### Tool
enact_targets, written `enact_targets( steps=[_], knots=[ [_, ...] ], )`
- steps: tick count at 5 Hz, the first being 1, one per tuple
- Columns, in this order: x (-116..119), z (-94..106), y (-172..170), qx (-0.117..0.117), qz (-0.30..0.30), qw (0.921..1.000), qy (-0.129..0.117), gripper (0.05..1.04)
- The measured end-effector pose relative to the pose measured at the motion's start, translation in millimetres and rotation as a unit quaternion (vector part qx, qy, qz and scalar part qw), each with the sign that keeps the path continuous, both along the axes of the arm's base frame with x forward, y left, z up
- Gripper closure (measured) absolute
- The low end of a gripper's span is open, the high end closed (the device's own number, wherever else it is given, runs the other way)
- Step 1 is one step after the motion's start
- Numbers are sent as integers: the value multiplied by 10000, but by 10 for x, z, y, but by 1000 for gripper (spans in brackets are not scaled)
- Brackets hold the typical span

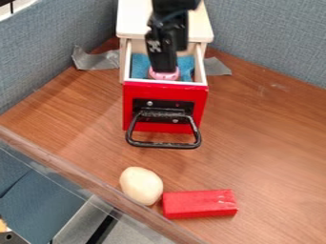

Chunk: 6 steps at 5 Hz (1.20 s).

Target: Take the plush toy from the drawer and place it outside on the right

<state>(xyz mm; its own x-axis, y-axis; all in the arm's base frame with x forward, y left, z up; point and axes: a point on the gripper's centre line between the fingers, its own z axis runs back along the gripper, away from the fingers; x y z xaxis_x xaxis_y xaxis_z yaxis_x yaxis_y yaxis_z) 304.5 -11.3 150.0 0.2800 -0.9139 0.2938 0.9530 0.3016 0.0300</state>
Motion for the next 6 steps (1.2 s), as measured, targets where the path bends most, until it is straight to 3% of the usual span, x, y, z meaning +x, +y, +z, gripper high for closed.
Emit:
enact_targets(
  steps=[1,3,5,6],
  knots=[
    [-30,-37,50,45,669,9977,7,83],
    [22,-120,-2,15,1953,9806,183,83],
    [321,-147,-85,-156,2147,9763,202,83],
    [467,-104,-50,-193,2342,9719,93,83]
  ],
)
